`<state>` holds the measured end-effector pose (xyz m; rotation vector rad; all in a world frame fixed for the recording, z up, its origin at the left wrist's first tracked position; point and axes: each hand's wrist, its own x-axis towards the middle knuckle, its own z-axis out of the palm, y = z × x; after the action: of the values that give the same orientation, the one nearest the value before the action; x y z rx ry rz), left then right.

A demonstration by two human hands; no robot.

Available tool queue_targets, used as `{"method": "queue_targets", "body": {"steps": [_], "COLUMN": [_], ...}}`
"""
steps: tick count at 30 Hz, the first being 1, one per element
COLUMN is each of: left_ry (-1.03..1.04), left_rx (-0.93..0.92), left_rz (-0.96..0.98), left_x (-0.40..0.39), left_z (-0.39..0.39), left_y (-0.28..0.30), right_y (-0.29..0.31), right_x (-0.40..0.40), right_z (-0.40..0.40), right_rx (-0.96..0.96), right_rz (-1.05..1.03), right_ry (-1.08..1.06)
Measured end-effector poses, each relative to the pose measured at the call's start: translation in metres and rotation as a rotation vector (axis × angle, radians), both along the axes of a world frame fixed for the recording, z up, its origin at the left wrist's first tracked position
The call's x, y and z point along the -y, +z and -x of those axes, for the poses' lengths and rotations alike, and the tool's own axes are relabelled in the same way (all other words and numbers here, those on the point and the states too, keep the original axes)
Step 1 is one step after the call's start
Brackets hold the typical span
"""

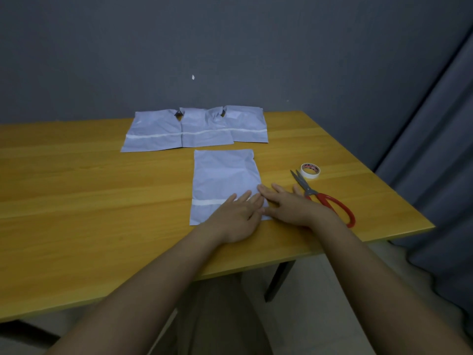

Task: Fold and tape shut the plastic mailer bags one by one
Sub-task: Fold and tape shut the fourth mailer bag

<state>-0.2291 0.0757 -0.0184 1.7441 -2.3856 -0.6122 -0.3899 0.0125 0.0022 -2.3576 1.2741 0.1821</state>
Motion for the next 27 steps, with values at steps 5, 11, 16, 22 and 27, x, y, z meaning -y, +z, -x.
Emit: {"method": "queue_targets", "body": {"steps": [5,11,16,22,27], "left_ry": [0.117,0.212,0.325,0.387,0.525], "left_rx": [0.04,0.035,0.168,0.216,0.241], "left_rz": [0.037,0.03,0.042,0.005,0.024], "left_x": [-0.005,-0.017,-0.039,-0.058,-0.062], "left_z": [-0.005,-0.017,-0.043,-0.052,-0.08], "left_y": [-0.007,-0.008,-0.004,0.02,0.027], "right_y": [0.001,0.005,0.007,0.016,0.027], "right_x": [0.0,-0.002,-0.004,-0.004,-0.003], "right_z": [-0.004,-0.007,-0.008,-0.02,-0.03], "right_rx": [-0.093,-0.095,-0.075,-0.199,-0.261], "right_rz": [0.028,0.012,-0.015,0.01,0.014], "right_ry": [0.003,-0.012,-0.034,-0.016,-0.022]}}
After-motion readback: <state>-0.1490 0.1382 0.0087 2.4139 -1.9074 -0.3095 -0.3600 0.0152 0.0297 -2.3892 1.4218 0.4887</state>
